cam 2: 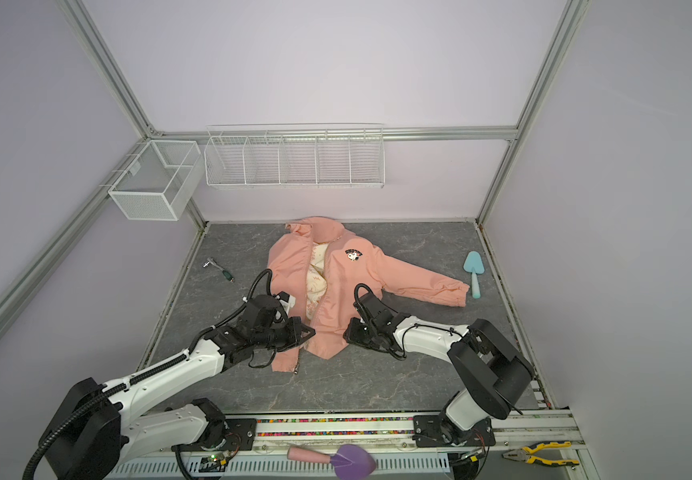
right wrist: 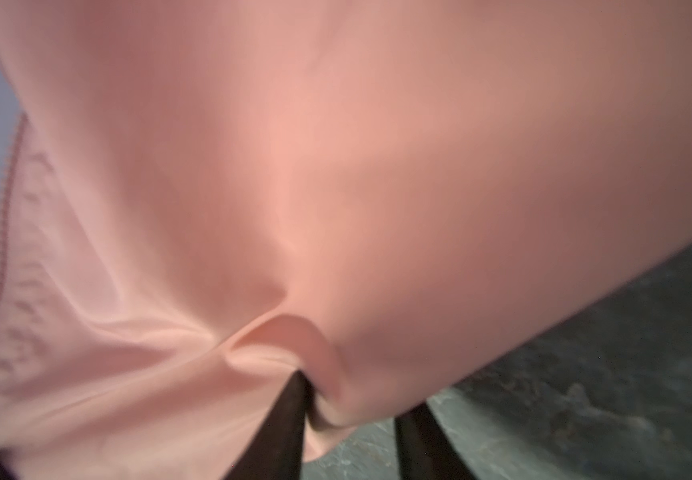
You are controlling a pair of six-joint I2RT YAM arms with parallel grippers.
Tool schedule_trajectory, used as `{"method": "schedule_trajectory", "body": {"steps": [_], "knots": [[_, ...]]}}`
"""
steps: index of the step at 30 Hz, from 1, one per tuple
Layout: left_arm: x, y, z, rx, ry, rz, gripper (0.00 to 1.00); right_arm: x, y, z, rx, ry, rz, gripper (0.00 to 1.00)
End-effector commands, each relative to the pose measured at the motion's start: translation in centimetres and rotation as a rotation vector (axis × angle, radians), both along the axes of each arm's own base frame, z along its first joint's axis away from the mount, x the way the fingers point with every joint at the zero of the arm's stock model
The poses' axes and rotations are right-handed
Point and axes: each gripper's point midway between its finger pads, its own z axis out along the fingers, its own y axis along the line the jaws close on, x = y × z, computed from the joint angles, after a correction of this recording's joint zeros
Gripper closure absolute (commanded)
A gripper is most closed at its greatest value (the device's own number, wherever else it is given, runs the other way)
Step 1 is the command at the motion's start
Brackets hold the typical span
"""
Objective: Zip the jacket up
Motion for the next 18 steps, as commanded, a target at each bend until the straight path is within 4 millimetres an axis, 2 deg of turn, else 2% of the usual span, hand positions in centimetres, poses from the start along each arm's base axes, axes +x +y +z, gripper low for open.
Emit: {"method": "schedule_trajectory", "body": {"steps": [1, 5, 11, 18], "knots": [[0.8, 0.1, 0.7, 0.011, -0.049, 0.002, 1.0, 1.5, 0.3, 2.1, -0.011, -0.052, 0.026, 0.84], [1.8, -0.1, 1.3, 0.014, -0.105, 0.011, 1.0, 2.6, -0.1, 4.9, -0.077, -0.122, 0.076, 0.93], [4.3, -1.2, 3.5, -0.046, -0.197, 0.057, 1.0, 3.9, -3.0, 8.1, -0.215, -0.179, 0.119, 0.94], [6.2, -4.9, 7.1, -0.116, -0.297, 0.019, 1.0, 5.8, -6.3, 13.0, -0.351, -0.273, 0.128, 0.93]]}}
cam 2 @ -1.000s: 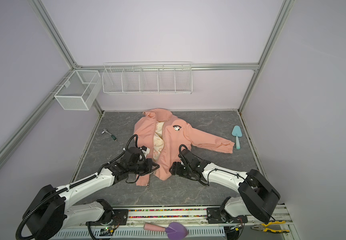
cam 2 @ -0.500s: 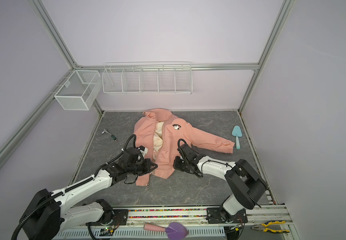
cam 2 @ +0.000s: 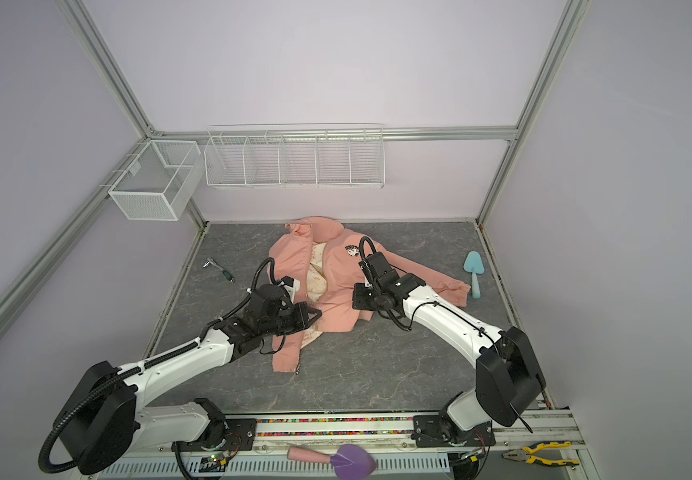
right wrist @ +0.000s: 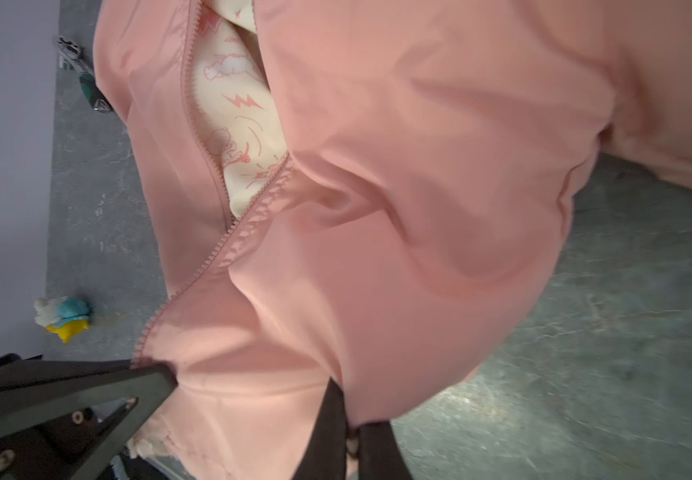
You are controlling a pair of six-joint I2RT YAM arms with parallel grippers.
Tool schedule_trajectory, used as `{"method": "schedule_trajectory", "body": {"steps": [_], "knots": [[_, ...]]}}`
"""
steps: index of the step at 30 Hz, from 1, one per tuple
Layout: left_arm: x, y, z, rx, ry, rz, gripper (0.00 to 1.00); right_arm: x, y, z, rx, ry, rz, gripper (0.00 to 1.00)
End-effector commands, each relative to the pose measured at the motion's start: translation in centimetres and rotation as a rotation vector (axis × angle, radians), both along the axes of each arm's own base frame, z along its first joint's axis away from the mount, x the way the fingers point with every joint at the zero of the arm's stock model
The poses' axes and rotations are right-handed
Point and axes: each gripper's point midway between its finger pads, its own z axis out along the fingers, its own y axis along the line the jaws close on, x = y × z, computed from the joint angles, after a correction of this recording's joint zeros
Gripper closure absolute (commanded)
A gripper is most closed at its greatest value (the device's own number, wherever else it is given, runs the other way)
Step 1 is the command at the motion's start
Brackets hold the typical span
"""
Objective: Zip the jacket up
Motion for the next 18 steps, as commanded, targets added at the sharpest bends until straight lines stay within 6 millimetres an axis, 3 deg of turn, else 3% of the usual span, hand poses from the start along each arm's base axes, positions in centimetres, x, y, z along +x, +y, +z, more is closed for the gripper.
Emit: {"method": "schedule_trajectory", "body": {"steps": [1, 4, 6, 14, 18], "knots": [[1.4, -2.2, 4.2, -0.059, -0.137, -0.013, 1.0, -0.1, -3.0, 2.3, -0.134, -0.052, 0.025, 0.93], [1.7, -2.6, 5.4, -0.075, -0.18, -0.015, 1.0, 0.7, -3.6, 3.6, -0.153, -0.092, 0.026, 0.92], [1.9, -2.5, 5.2, -0.059, -0.19, -0.007, 1.0, 0.8, -3.6, 3.1, -0.155, -0.083, 0.042, 0.91], [2.3, -2.6, -0.7, 0.023, -0.113, -0.003, 1.0, 0.3, -1.9, -3.9, -0.129, 0.071, 0.082, 0.93], [1.9, -2.0, -2.6, 0.045, -0.088, 0.011, 1.0, 0.0, -1.5, -5.9, -0.114, 0.108, 0.079, 0.91]]}}
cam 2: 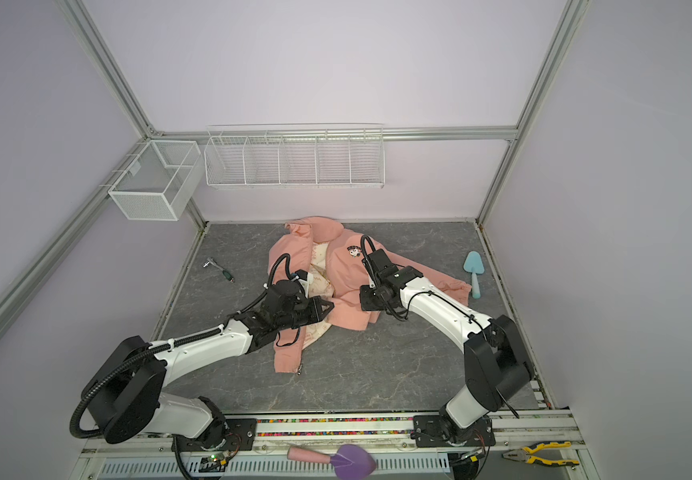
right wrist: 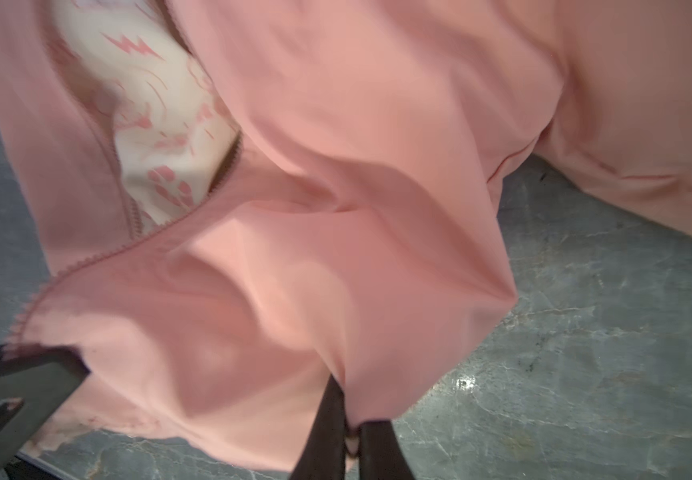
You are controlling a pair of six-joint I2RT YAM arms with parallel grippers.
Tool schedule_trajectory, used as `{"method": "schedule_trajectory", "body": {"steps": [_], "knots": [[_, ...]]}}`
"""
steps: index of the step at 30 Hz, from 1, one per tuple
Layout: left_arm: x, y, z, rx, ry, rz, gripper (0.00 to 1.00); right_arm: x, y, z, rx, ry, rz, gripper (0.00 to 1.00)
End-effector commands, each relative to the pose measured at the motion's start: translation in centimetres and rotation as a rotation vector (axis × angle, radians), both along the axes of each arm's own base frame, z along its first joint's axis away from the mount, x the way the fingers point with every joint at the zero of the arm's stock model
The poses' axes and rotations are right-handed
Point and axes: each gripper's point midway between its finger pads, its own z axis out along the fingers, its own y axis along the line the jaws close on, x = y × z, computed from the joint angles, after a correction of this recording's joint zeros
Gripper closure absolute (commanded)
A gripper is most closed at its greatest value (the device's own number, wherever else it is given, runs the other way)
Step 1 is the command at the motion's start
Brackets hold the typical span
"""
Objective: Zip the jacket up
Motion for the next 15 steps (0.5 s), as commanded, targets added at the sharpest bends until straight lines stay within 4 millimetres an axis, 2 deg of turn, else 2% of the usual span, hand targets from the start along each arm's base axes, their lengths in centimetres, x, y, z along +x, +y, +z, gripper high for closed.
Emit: {"method": "schedule_trajectory", "body": {"steps": [1, 4, 7, 10, 15], "knots": [[0.2, 0.4, -0.7, 0.006, -0.02, 0.019, 1.0, 0.0, 0.7, -1.1, 0.039, 0.016, 0.003, 0.91], [-0.2, 0.5, -1.5, 0.011, -0.008, 0.009, 1.0, -0.1, 0.8, -2.0, 0.044, 0.035, -0.002, 0.91], [-0.5, 0.2, -2.2, 0.001, 0.009, -0.016, 0.8, -0.2, 0.9, -2.3, 0.049, 0.039, 0.0, 0.91], [-0.8, -0.7, -2.9, -0.012, 0.038, -0.056, 0.69, -0.3, 0.8, -2.5, 0.049, 0.036, 0.002, 0.91], [-0.9, -1.6, -3.7, -0.034, 0.068, -0.086, 0.64, -0.8, 0.5, -3.0, 0.04, 0.045, 0.003, 0.91]]}}
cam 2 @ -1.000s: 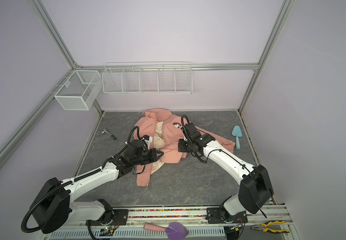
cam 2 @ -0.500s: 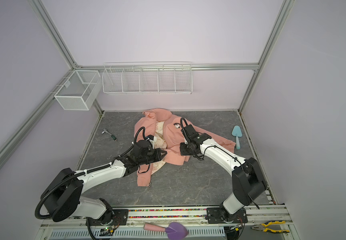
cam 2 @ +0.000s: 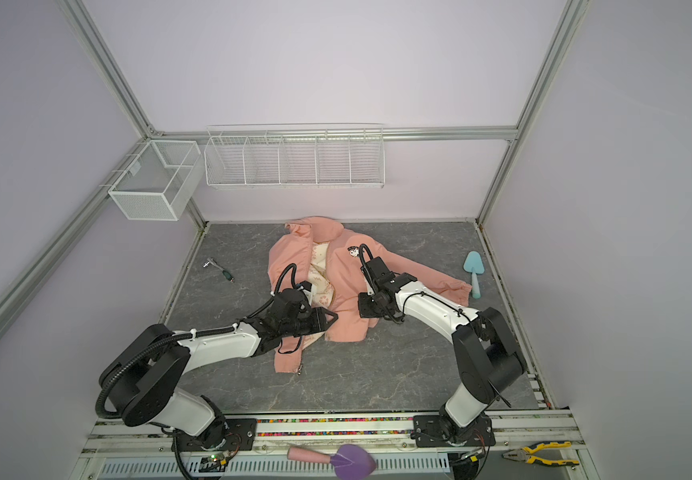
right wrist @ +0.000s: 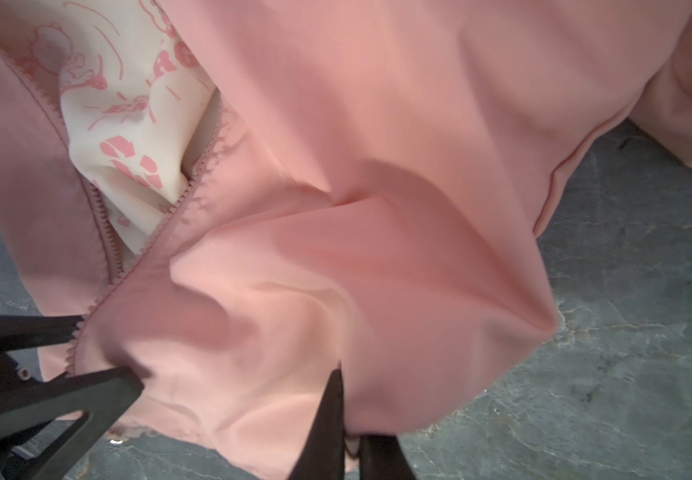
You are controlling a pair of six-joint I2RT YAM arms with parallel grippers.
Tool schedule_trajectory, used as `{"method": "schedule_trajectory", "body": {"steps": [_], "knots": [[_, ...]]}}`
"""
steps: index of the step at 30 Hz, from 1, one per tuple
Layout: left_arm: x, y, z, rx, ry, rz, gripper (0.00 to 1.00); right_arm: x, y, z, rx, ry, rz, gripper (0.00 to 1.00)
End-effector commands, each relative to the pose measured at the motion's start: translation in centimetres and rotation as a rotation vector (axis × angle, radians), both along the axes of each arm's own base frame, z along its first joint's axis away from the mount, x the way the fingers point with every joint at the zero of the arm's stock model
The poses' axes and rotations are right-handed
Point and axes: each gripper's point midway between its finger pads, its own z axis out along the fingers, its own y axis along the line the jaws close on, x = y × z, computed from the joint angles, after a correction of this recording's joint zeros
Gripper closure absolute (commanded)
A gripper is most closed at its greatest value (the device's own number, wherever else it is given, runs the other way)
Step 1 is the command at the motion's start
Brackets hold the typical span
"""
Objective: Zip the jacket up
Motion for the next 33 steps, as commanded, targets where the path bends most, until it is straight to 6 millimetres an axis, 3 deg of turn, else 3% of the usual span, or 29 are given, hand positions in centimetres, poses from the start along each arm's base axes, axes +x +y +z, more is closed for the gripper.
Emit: {"method": "schedule_trajectory", "body": {"steps": [1, 9, 12, 16, 20, 24, 29, 30, 31, 33], "knots": [[0.3, -1.0, 0.8, -0.053, -0.011, -0.026, 0.64, -0.4, -0.3, -0.6, 0.005, 0.008, -0.008, 0.91], [0.4, -1.4, 0.8, -0.065, 0.003, -0.049, 0.64, -0.7, -0.8, -0.6, -0.003, 0.0, -0.011, 0.91], [0.3, -1.7, 0.5, -0.077, 0.012, -0.063, 0.71, -0.8, -0.7, -0.4, 0.0, -0.003, -0.011, 0.9], [0.1, -1.7, 0.7, -0.083, 0.011, -0.069, 0.9, -0.8, -0.8, 0.3, 0.017, -0.015, -0.023, 0.86], [0.1, -1.6, 1.0, -0.078, 0.007, -0.069, 0.96, -1.4, -1.1, 2.0, 0.068, -0.056, -0.046, 0.69], [-0.1, -1.3, 1.1, -0.07, 0.003, -0.069, 1.0, -2.4, -1.7, 4.6, 0.15, -0.14, -0.083, 0.34], [0.0, -1.3, 1.6, -0.061, -0.011, -0.075, 1.0, -3.7, -4.3, 7.7, 0.161, -0.266, -0.149, 0.03], [0.0, -1.2, 1.8, -0.057, -0.018, -0.078, 1.0, -3.8, -5.1, 8.5, 0.158, -0.3, -0.173, 0.01], [0.1, -1.2, 1.8, -0.051, -0.025, -0.077, 1.0, -3.9, -5.8, 9.2, 0.155, -0.331, -0.196, 0.1], [0.4, -1.0, 2.2, -0.037, -0.048, -0.075, 1.0, -4.0, -7.4, 10.5, 0.138, -0.384, -0.258, 0.12]]}}
